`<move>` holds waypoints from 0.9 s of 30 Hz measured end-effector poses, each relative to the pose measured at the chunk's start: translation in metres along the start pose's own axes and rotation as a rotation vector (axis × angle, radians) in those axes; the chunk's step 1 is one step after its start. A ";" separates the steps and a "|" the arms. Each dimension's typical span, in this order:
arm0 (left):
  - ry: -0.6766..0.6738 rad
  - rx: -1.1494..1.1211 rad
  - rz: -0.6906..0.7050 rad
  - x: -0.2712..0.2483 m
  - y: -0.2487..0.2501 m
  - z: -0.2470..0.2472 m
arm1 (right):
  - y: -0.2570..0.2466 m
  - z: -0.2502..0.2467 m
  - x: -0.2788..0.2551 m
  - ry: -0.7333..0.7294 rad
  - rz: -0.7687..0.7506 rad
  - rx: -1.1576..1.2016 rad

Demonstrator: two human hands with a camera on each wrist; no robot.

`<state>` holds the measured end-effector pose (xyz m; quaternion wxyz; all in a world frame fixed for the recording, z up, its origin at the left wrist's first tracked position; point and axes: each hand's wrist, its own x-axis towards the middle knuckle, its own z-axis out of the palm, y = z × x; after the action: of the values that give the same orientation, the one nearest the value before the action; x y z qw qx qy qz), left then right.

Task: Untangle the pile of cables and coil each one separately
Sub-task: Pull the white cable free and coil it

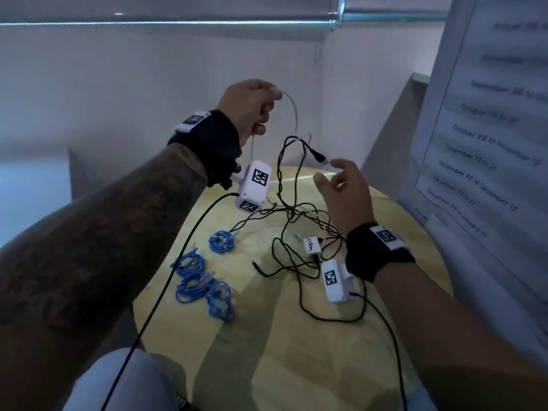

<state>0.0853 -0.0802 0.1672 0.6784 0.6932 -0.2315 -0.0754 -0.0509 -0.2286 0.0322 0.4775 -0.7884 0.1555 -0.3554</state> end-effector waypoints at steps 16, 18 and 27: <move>-0.122 0.877 0.038 -0.056 -0.085 -0.019 | -0.112 -0.061 0.049 -0.008 -0.027 0.078; -0.063 0.655 -0.042 -0.052 -0.084 -0.014 | -0.107 -0.062 0.042 -0.044 -0.073 -0.004; -0.073 0.106 0.128 -0.046 0.019 0.011 | -0.079 -0.030 0.026 -0.502 -0.010 -0.305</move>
<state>0.0358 -0.0697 0.1748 0.6352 0.7088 -0.3035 -0.0449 -0.0612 -0.2241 0.1197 0.3751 -0.9151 0.0800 -0.1241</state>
